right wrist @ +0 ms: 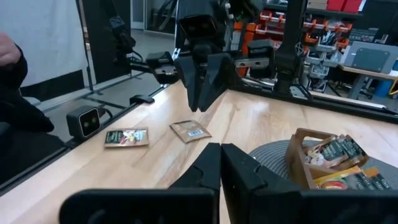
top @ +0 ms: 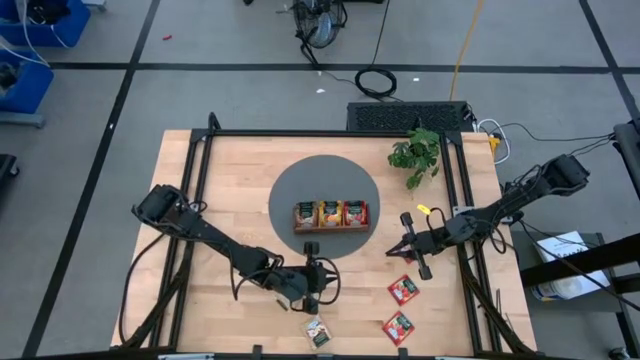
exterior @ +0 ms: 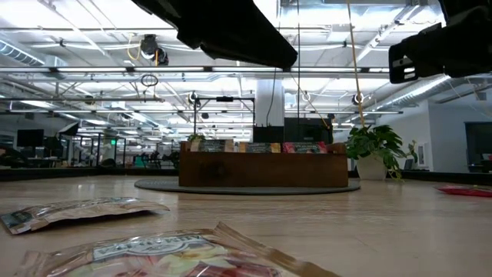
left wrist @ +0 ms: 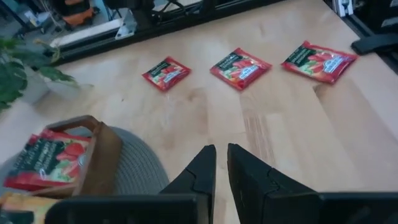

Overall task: Pick & Place Tea
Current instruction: Put the red tea bag into the right section of the wooden organizer

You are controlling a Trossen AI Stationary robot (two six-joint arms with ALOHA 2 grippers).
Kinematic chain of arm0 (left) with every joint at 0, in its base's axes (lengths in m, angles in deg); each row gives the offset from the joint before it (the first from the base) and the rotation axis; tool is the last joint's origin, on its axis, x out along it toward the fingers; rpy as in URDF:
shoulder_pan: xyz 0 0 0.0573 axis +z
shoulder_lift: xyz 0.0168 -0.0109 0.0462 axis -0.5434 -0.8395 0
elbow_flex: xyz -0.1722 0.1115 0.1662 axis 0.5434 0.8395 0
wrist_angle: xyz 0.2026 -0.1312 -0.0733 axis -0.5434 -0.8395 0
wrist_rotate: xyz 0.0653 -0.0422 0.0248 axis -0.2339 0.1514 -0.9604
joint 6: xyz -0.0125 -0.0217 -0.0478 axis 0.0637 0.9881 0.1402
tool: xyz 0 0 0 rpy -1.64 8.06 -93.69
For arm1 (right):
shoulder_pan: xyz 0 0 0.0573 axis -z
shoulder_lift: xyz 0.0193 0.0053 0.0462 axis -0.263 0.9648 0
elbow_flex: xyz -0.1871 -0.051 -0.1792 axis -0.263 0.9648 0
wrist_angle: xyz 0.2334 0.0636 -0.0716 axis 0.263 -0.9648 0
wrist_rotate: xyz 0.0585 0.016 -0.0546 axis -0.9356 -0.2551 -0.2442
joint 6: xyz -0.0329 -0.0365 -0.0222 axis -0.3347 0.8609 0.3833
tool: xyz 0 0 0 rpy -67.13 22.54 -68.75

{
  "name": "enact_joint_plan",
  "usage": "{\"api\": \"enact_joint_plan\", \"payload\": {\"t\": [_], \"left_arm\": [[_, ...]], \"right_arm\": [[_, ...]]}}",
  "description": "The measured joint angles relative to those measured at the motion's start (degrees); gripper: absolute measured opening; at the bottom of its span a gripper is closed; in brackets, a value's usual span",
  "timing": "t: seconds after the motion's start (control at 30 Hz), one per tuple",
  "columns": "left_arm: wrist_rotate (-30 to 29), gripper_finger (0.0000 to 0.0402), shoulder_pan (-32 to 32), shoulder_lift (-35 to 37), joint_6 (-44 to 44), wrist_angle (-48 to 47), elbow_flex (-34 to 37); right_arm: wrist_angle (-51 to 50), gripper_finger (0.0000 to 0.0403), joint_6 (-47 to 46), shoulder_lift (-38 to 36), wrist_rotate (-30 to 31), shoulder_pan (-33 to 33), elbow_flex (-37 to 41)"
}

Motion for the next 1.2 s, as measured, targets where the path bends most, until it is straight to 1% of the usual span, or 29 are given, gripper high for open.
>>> {"api": "enact_joint_plan", "payload": {"t": [0.1,0.17,0.3,0.37,0.4,0.57,0.67,0.97,1.07,1.2], "left_arm": [[-2.3,0.0049,0.0,0.0,-2.8,0.0,0.0],[-4.2,0.0049,0.0,0.0,-2.7,0.1,0.0],[-4.4,0.0049,0.2,0.0,1.6,-0.3,0.0],[-4.3,0.0049,0.2,0.0,2.4,-0.2,0.0],[-3.6,0.0049,0.2,0.0,2.5,-0.2,0.0],[4.0,0.0049,0.1,0.0,2.9,0.3,0.0],[6.3,0.0049,0.1,0.0,2.9,0.3,0.0],[7.0,0.0049,0.1,0.0,4.5,1.3,0.0],[7.0,0.0049,0.2,0.0,3.7,1.4,0.0],[7.0,0.0049,0.2,0.0,0.4,1.4,0.0]], "right_arm": [[0.0,0.0000,0.0,0.0,0.0,0.0,0.0],[0.0,0.0000,0.1,0.0,0.0,0.0,0.0],[0.0,0.0000,0.0,0.0,0.0,0.0,0.0],[0.0,0.0000,-1.1,0.0,0.0,0.0,0.0],[0.0,0.0000,-1.6,0.0,0.0,0.0,0.0],[0.0,0.0000,-1.8,0.0,0.0,0.0,0.0],[0.0,0.0000,-1.4,0.0,0.0,0.0,0.0],[0.0,0.0000,-2.3,0.0,0.0,0.0,0.0],[0.0,0.0000,-1.7,0.0,0.0,0.0,0.0],[-0.1,0.0000,-0.9,0.0,0.0,0.0,0.0]]}}
